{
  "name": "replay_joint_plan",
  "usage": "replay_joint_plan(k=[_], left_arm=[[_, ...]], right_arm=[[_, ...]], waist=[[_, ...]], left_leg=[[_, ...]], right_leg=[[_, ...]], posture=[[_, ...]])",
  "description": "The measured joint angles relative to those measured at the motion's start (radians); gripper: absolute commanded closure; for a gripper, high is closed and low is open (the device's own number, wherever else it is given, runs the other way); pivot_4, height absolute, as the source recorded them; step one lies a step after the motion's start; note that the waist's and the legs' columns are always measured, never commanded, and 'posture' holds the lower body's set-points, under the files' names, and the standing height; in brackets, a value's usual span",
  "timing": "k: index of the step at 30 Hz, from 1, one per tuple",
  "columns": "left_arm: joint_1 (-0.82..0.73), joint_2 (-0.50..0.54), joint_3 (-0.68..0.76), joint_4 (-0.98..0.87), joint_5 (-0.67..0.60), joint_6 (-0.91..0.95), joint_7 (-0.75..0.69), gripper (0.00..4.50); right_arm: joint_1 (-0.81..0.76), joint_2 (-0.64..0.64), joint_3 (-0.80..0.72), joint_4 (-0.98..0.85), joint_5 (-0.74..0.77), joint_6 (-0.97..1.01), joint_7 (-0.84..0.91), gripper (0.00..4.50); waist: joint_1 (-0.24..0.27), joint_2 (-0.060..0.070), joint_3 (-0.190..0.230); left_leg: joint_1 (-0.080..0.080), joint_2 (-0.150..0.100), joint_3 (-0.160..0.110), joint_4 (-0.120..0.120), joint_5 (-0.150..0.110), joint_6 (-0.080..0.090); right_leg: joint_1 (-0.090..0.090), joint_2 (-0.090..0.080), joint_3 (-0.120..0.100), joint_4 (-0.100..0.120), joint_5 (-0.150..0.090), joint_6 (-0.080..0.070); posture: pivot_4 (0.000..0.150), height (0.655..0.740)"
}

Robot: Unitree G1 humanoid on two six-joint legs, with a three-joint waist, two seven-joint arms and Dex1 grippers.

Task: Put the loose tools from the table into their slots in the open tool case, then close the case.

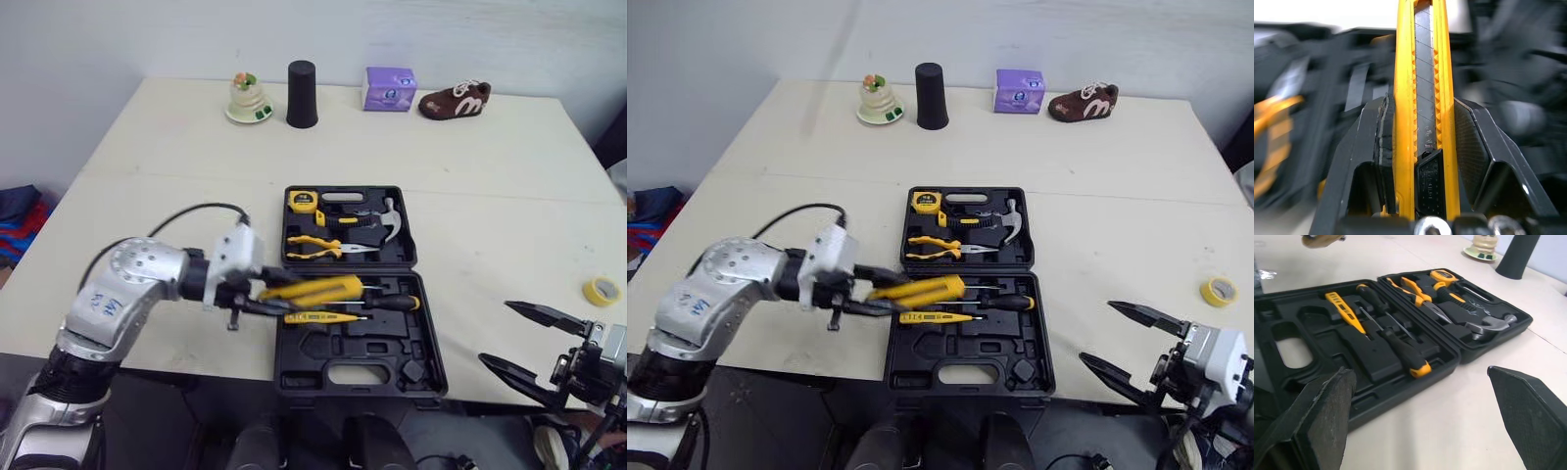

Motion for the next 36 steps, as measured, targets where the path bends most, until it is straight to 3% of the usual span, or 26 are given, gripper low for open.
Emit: replay_joint_plan(k=[7,18,34,36], left_arm=[[-0.008,-0.091,-0.106,-0.061,0.018,0.062,0.071,3.26],[0.011,-0.193,-0.314,-0.02,0.211,0.034,0.205,3.26],[-0.035,-0.136,-0.353,0.019,0.289,0.028,0.167,3.26],[-0.035,-0.15,-0.348,0.021,0.284,0.051,0.168,2.25]], right_arm=[[0.094,-0.005,-0.064,-0.141,0.05,0.097,-0.029,0.0],[0.099,-0.029,-0.101,-0.245,0.086,0.196,-0.072,0.0],[0.072,-0.029,-0.102,-0.245,0.086,0.229,-0.085,0.0],[0.072,-0.026,-0.102,-0.245,0.084,0.229,-0.088,0.0]], waist=[[-0.001,0.0,0.0],[0.001,0.0,0.0],[-0.003,0.0,0.0],[-0.001,0.0,0.0]], left_leg=[[0.0,0.0,-0.001,0.0,0.0,0.0],[0.0,0.0,-0.002,0.0,0.0,0.001],[0.0,0.0,-0.003,-0.001,0.0,0.001],[0.0,0.0,-0.003,0.0,0.0,0.001]], right_leg=[[0.001,0.0,0.0,-0.001,0.0,0.0],[0.001,0.0,0.0,-0.002,0.0,0.0],[0.001,0.0,-0.001,-0.002,0.0,0.0],[0.001,0.0,-0.001,-0.002,0.0,0.0]], posture=[[0.15,0.7341],[0.15,0.7341],[0.15,0.7341],[0.15,0.7341]])
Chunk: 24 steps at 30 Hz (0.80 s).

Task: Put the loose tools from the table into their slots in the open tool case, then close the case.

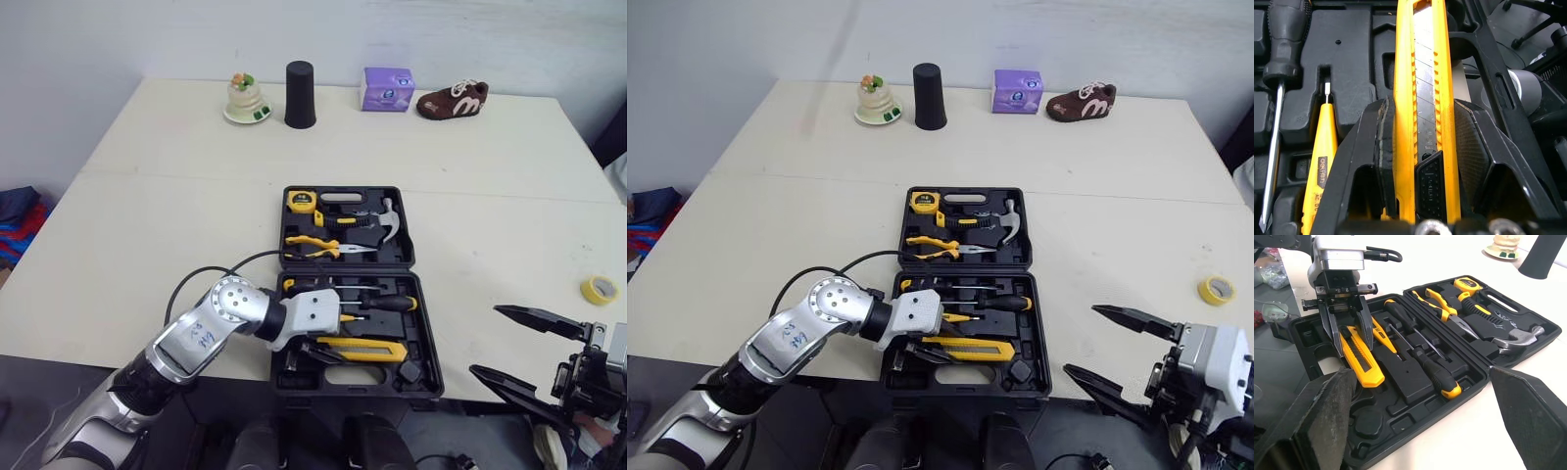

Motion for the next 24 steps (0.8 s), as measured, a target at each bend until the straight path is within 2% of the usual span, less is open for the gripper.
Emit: replay_joint_plan(k=[1,4,10,14,17,21,24], left_arm=[[0.0,-0.005,0.0,0.0,-0.002,0.009,0.0,1.96],[0.001,-0.024,-0.015,0.019,0.004,-0.025,-0.011,0.63],[-0.02,-0.042,-0.007,0.111,0.017,-0.167,-0.058,0.63],[-0.021,-0.085,0.055,0.154,-0.018,-0.283,-0.099,0.63],[-0.003,-0.119,0.117,0.16,-0.08,-0.336,-0.137,1.48],[0.036,-0.123,0.134,0.161,-0.148,-0.36,-0.214,3.22],[0.048,-0.139,0.135,0.172,-0.15,-0.368,-0.215,4.47]], right_arm=[[0.0,0.001,0.0,0.0,0.0,0.0,0.0,0.0],[-0.002,0.002,0.0,0.001,-0.004,-0.001,0.0,0.0],[-0.018,0.007,0.002,0.013,-0.024,-0.007,0.004,0.0],[-0.025,0.013,0.002,0.029,-0.031,-0.017,0.009,0.0],[-0.027,0.015,0.002,0.031,-0.033,-0.02,0.009,0.0],[-0.024,0.02,0.002,0.033,-0.033,-0.02,0.009,0.0],[-0.019,0.022,0.002,0.033,-0.034,-0.02,0.009,0.0]], waist=[[0.0,0.0,0.0],[0.001,0.0,0.0],[0.002,0.0,0.0],[0.002,0.0,0.0],[-0.001,0.0,0.0],[-0.001,0.0,0.0],[0.0,0.0,0.0]], left_leg=[[0.0,0.0,0.0,0.0,0.0,0.0],[0.0,0.0,0.0,0.001,0.0,0.0],[-0.001,0.0,0.0,0.001,0.0,0.0],[-0.001,0.0,0.0,0.001,0.0,0.0],[-0.001,0.0,0.0,0.001,0.0,0.0],[-0.001,0.0,0.0,0.001,0.0,0.0],[-0.001,0.0,-0.001,0.002,0.0,0.001]], right_leg=[[0.0,0.0,0.0,0.0,0.0,0.0],[0.0,0.0,0.0,0.0,0.0,0.0],[0.0,0.0,0.0,0.0,0.0,0.0],[0.0,0.0,-0.001,-0.001,0.0,0.0],[0.0,0.0,-0.001,0.0,0.0,0.0],[0.0,0.0,-0.001,0.0,0.0,0.0],[0.0,0.0,-0.001,0.0,0.0,0.0]], posture=[[0.15,0.7341],[0.15,0.7341],[0.15,0.7341],[0.15,0.7341],[0.15,0.7341],[0.15,0.7341],[0.15,0.7341]])
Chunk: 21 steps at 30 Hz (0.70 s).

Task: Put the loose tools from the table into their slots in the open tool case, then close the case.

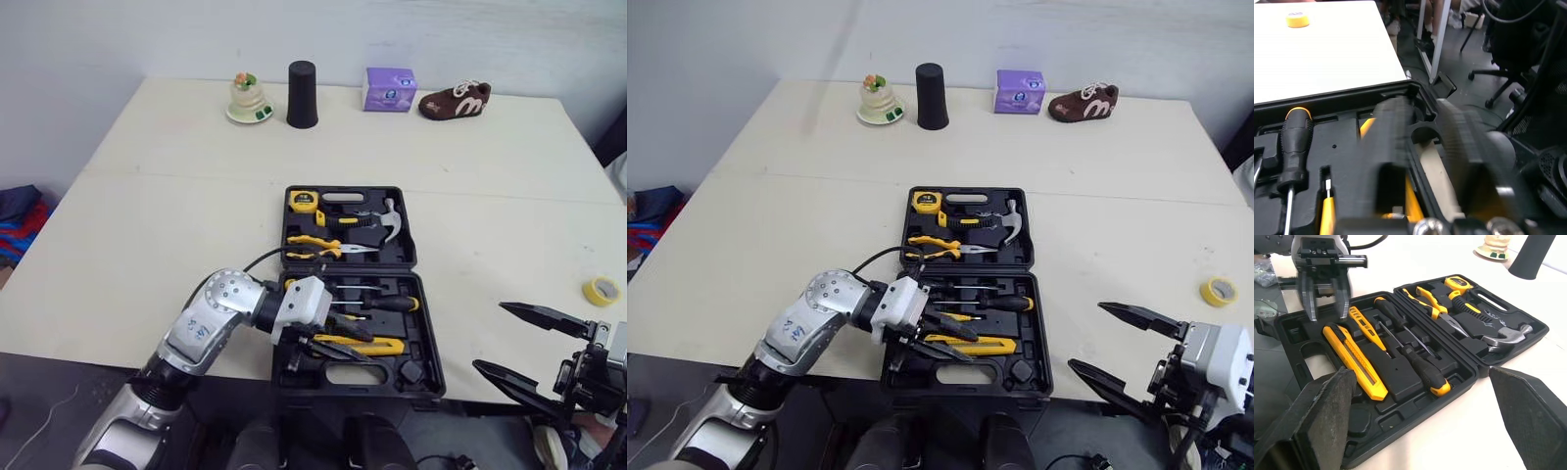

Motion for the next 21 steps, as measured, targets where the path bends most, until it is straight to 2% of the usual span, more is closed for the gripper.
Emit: replay_joint_plan(k=[7,21], left_arm=[[0.039,0.009,-0.04,0.082,0.139,-0.049,0.053,4.47],[0.013,0.027,-0.109,0.078,0.215,-0.031,0.075,4.47]], right_arm=[[0.047,0.013,0.0,0.0,0.0,0.0,0.009,0.0],[0.074,0.037,0.0,0.009,-0.011,-0.027,0.035,0.0]], waist=[[0.001,0.0,0.0],[0.0,0.0,-0.009]], left_leg=[[0.0,0.0,0.0,-0.001,0.0,0.0],[0.004,0.0,-0.002,-0.003,-0.001,0.001]], right_leg=[[0.0,0.0,-0.001,-0.001,0.0,0.0],[0.005,0.0,-0.001,-0.004,0.0,0.0]], posture=[[0.15,0.7341],[0.15,0.7341]])
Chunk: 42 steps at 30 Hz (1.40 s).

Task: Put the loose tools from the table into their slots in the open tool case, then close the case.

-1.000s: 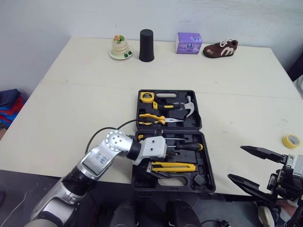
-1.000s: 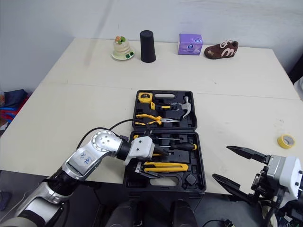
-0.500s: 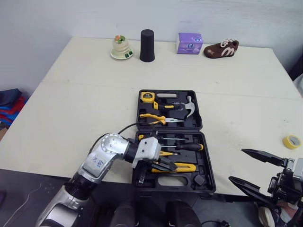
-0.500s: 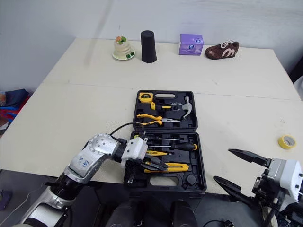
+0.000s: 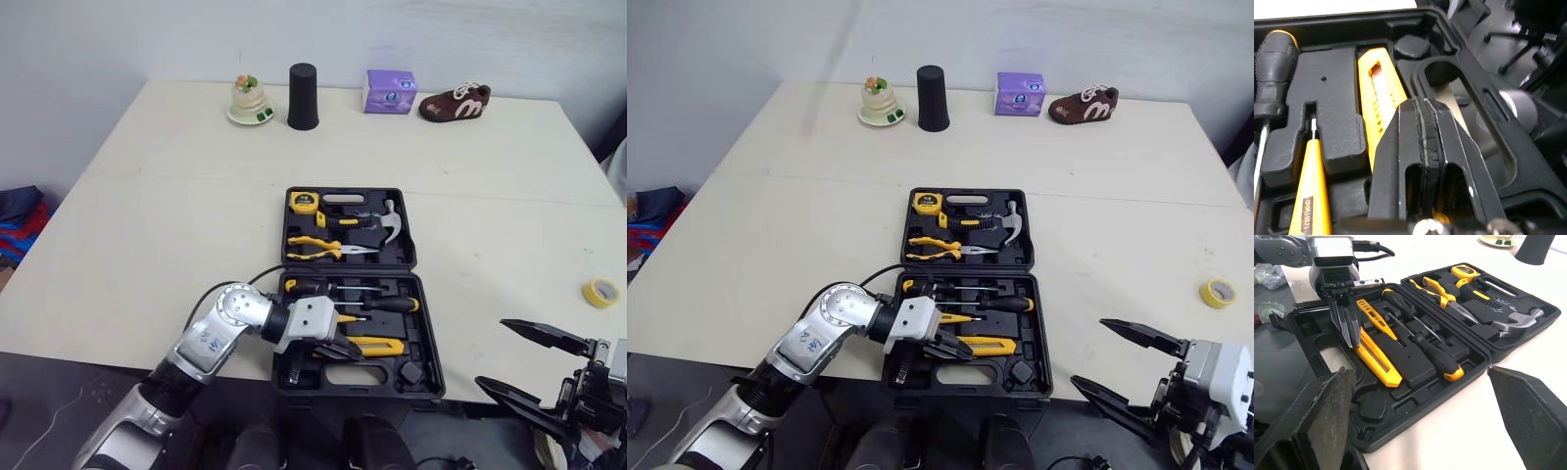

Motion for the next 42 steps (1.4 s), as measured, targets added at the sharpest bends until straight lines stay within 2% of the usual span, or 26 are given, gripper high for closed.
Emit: replay_joint_plan(k=[5,13,17,20,26,28,35,42], left_arm=[[0.004,0.011,-0.015,-0.013,0.029,0.068,0.041,4.47],[0.024,0.012,-0.006,-0.014,0.027,0.059,0.062,4.47],[0.056,-0.03,0.061,0.027,-0.059,0.046,0.047,4.47],[0.059,-0.039,0.152,0.025,-0.171,0.078,0.012,3.56],[0.039,0.027,0.324,0.028,-0.239,0.029,-0.017,0.71],[0.046,0.045,0.385,0.054,-0.251,0.029,0.004,0.05],[0.096,0.193,0.727,0.405,-0.201,-0.136,0.216,0.05],[0.174,0.264,0.863,0.585,-0.156,-0.198,0.369,0.05]], right_arm=[[0.001,0.01,0.0,0.004,-0.012,-0.01,0.001,0.0],[-0.027,0.023,0.028,0.049,-0.053,-0.041,0.001,0.0],[-0.05,0.04,0.04,0.087,-0.067,-0.066,-0.009,0.0],[-0.053,0.051,0.03,0.132,-0.079,-0.091,-0.019,0.0],[-0.067,0.056,-0.089,0.283,-0.119,-0.183,-0.047,0.0],[-0.079,0.06,-0.142,0.355,-0.135,-0.226,-0.071,0.0],[-0.049,0.091,-0.345,0.744,-0.284,-0.422,-0.264,0.0],[-0.013,0.106,-0.402,0.942,-0.315,-0.476,-0.436,0.0]], waist=[[-0.001,0.006,-0.011],[-0.002,0.012,-0.023],[-0.001,0.014,-0.021],[-0.001,0.014,-0.015],[0.0,0.015,-0.014],[0.0,0.014,-0.013],[-0.003,0.014,-0.011],[-0.005,0.014,-0.01]], left_leg=[[0.003,0.001,-0.005,0.0,-0.004,0.005],[0.003,0.001,-0.009,-0.001,-0.005,0.005],[0.0,0.001,-0.011,0.0,-0.005,0.005],[-0.003,0.001,-0.012,0.0,-0.004,0.005],[-0.003,0.0,-0.012,0.0,-0.005,0.005],[-0.003,0.0,-0.012,0.0,-0.005,0.005],[-0.002,0.0,-0.012,-0.004,-0.006,0.004],[-0.002,0.0,-0.011,-0.008,-0.009,-0.002]], right_leg=[[0.008,0.0,-0.004,-0.006,0.0,0.0],[0.01,0.0,-0.007,-0.01,0.0,-0.002],[0.008,-0.001,-0.009,-0.01,0.0,-0.003],[0.007,-0.001,-0.011,-0.01,0.0,-0.003],[0.009,-0.001,-0.013,-0.013,0.0,-0.002],[0.009,-0.001,-0.013,-0.013,0.0,-0.002],[0.007,-0.001,-0.013,-0.013,0.0,-0.002],[0.004,-0.003,-0.012,-0.014,-0.001,-0.003]], posture=[[0.15,0.7341],[0.15,0.7341],[0.15,0.7341],[0.15,0.7341],[0.15,0.7341],[0.15,0.7341],[0.15,0.7341],[0.15,0.7341]])
